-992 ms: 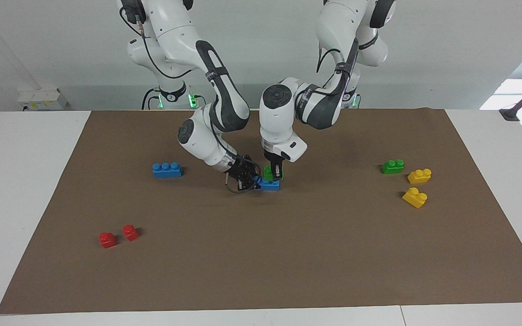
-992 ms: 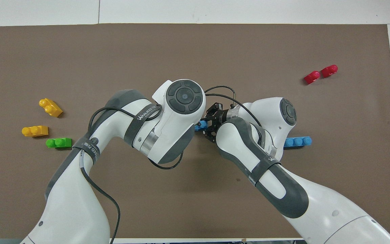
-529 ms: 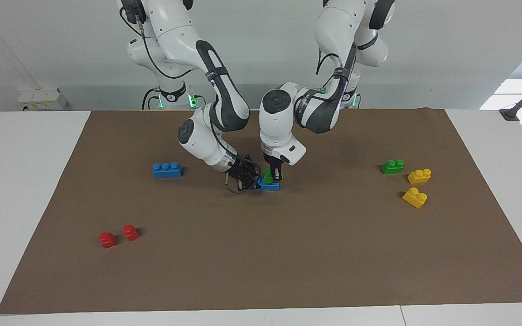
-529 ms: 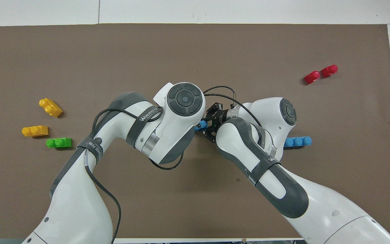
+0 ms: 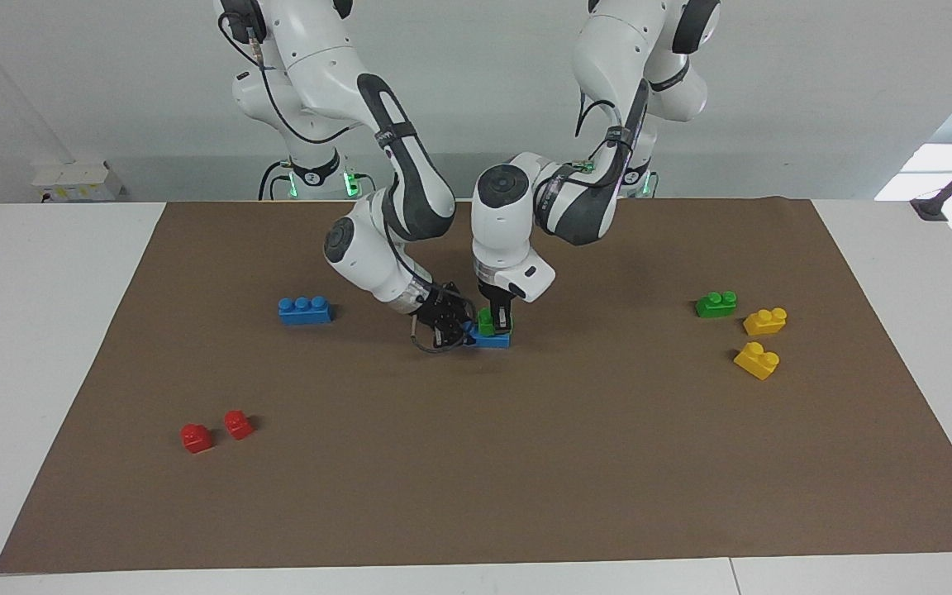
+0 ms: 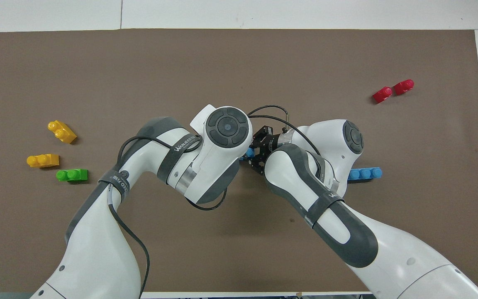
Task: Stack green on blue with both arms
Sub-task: 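Press the green brick onto the blue brick with the left gripper, then open the left gripper and withdraw it from the green brick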
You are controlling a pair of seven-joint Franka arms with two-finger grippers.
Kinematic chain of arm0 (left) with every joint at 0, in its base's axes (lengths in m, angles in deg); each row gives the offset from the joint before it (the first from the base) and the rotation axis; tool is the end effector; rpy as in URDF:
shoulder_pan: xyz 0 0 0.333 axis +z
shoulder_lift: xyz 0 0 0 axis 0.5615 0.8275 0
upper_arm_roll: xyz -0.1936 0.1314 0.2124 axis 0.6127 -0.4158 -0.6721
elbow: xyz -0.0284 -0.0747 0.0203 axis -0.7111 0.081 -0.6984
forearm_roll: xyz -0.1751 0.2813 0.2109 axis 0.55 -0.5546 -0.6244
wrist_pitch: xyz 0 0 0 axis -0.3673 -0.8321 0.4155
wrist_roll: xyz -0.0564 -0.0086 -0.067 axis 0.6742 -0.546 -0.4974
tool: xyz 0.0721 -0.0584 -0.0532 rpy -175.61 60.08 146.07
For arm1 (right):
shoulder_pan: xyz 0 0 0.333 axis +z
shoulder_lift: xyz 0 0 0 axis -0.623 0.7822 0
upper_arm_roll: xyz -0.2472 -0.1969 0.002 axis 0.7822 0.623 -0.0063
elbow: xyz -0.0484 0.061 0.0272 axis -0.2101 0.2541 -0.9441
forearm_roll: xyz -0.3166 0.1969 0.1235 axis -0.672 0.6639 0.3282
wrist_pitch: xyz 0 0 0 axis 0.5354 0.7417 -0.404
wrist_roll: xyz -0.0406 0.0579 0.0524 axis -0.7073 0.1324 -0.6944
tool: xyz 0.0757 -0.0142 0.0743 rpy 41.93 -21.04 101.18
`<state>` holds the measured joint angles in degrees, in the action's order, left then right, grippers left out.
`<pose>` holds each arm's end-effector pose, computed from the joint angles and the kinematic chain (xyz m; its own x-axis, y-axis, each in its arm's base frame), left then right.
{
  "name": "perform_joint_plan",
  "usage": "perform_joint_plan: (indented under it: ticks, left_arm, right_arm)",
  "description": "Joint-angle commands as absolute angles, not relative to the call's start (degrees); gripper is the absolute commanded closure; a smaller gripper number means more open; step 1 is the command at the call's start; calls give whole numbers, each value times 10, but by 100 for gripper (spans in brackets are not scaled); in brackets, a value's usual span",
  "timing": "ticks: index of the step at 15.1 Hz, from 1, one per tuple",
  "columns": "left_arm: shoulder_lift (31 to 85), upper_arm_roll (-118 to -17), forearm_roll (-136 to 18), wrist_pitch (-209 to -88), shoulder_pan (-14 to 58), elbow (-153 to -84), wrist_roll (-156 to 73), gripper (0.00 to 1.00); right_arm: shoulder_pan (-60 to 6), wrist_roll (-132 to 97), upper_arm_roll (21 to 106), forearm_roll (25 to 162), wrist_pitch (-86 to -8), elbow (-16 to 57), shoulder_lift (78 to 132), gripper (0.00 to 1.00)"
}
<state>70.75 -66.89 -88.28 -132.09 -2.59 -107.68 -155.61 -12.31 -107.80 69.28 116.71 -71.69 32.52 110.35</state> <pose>0.5056 -0.4219 0.3555 0.0457 0.9988 0.0196 0.9986 -0.0462 0.0259 0.5409 0.2800 0.2775 -0.1113 -0.8117 -0.5733 -0.9937 0.0985 0.0535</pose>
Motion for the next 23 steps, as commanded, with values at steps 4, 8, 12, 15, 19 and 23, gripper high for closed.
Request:
perform_joint_plan:
  ticks: [4, 8, 12, 15, 19, 23]
  left_arm:
    - [710, -673, -912, -1334, -29, -1089, -1548, 0]
    - [690, -672, -911, -1324, -25, -1092, -1541, 0]
    - [662, -672, -911, -1307, -10, -1094, -1525, 0]
    - [630, -670, -907, -1288, 17, -1094, -1479, 0]
    - [604, -670, -906, -1270, 43, -1093, -1407, 0]
    - [569, -670, -897, -1240, 87, -1089, -1303, 0]
  right_arm:
    - [-124, -1051, 692, 1191, -741, 346, 1100, 100]
    - [-124, -1051, 692, 1191, -741, 346, 1100, 100]
    - [-124, -1053, 692, 1191, -742, 346, 1100, 100]
    - [-123, -1054, 692, 1191, -752, 346, 1101, 20]
    - [-123, -1055, 692, 1191, -753, 345, 1101, 1]
    - [-141, -1056, 692, 1191, -743, 339, 1099, 1]
